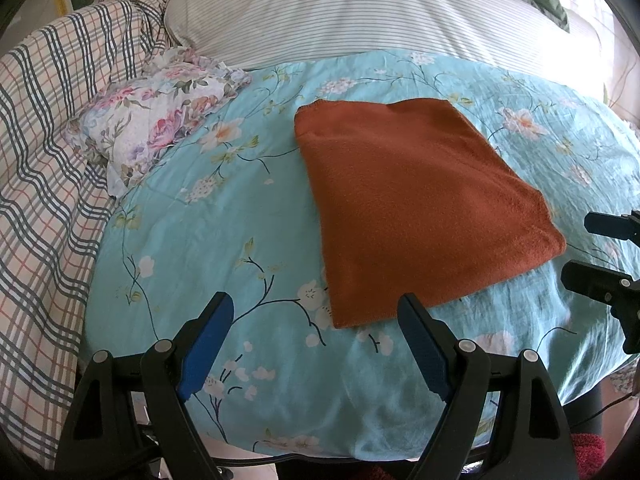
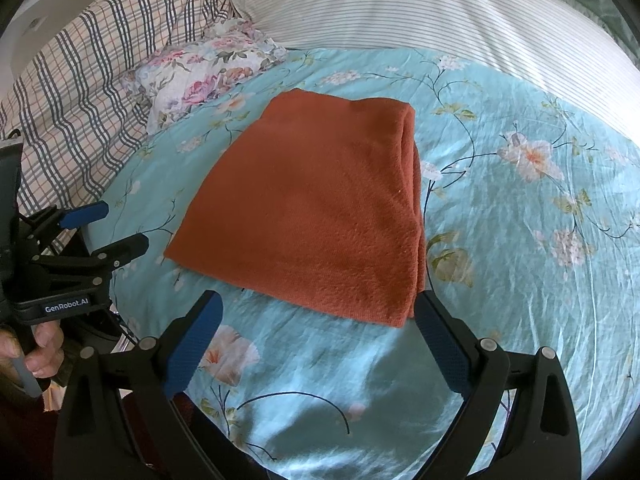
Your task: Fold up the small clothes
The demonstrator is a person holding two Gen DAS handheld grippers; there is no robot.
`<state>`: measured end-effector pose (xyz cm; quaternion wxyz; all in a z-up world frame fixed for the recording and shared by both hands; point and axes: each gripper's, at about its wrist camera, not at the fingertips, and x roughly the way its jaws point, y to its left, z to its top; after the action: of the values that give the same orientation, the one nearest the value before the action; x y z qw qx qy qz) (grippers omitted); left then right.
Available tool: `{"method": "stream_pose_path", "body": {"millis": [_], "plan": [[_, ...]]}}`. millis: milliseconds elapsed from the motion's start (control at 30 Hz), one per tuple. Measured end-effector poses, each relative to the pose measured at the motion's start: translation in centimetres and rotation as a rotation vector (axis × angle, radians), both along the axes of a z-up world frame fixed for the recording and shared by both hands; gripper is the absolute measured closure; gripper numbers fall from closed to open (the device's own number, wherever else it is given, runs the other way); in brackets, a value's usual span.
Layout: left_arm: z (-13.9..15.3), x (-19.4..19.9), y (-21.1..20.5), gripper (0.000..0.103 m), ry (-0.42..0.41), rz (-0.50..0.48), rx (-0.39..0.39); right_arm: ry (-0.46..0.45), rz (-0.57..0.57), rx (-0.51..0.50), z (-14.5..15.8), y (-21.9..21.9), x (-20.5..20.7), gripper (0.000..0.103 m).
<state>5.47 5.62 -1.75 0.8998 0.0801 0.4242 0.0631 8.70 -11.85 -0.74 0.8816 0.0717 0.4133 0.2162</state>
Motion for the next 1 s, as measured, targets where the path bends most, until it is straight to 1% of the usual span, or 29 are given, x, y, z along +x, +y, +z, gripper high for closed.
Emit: {"method": "stream_pose_path", "body": {"millis": [500, 1000], "plan": [[-0.21, 0.04, -0.33, 0.018, -0.002, -0.003, -0.005, 0.000, -0.003, 0.001, 0.08, 0.20, -0.11, 0.006], [0.19, -0.07, -0.62, 0.018, -0.006, -0.006, -0.010, -0.001, -0.002, 0.003, 0.17, 0.40, -0.17, 0.006]]}}
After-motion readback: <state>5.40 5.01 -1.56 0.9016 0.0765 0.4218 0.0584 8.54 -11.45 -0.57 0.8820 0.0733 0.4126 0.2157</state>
